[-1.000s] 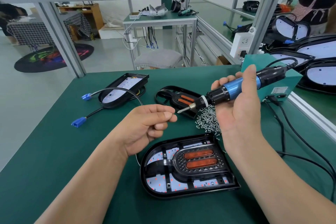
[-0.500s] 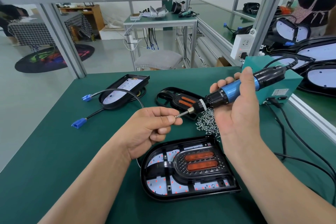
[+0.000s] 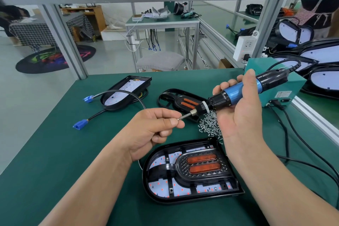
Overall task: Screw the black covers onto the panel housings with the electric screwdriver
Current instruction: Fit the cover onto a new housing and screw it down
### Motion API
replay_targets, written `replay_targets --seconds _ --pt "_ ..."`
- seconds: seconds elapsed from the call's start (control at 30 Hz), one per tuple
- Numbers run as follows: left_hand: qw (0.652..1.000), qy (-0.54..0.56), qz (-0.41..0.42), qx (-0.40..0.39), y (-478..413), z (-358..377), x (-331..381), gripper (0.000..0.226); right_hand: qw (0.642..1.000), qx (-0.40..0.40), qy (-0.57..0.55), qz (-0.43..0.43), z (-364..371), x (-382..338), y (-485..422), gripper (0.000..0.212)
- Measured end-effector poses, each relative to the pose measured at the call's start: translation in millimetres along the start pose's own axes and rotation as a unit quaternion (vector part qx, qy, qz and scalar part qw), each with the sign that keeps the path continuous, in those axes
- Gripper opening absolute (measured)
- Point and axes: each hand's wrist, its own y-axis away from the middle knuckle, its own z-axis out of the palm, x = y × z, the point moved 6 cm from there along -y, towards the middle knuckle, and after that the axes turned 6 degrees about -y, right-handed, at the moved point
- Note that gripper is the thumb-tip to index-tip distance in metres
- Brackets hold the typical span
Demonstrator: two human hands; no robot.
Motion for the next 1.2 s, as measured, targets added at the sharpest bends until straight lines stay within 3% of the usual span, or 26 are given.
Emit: replay_targets --seconds 0.53,0.73,1.03,1.2 --pt "0.998 -0.048 0.014 0.044 -3 -6 -1 0.022 1.0 -0.008 0.029 -0.009 1 2 1 0.03" --pt "0.996 -0.073 0.034 0.048 -3 -10 1 0.015 1.0 0.004 0.01 0.027 -3 5 -1 0.015" --pt "0.998 -0.055 0.032 0.022 0 -6 3 0.023 0.989 -0.143 0.011 0.038 17 0 2 0.007" --pt "0.991 -0.097 0.068 0.065 0 -11 8 0.022 0.997 -0.065 0.029 0.025 5 8 -3 0.014"
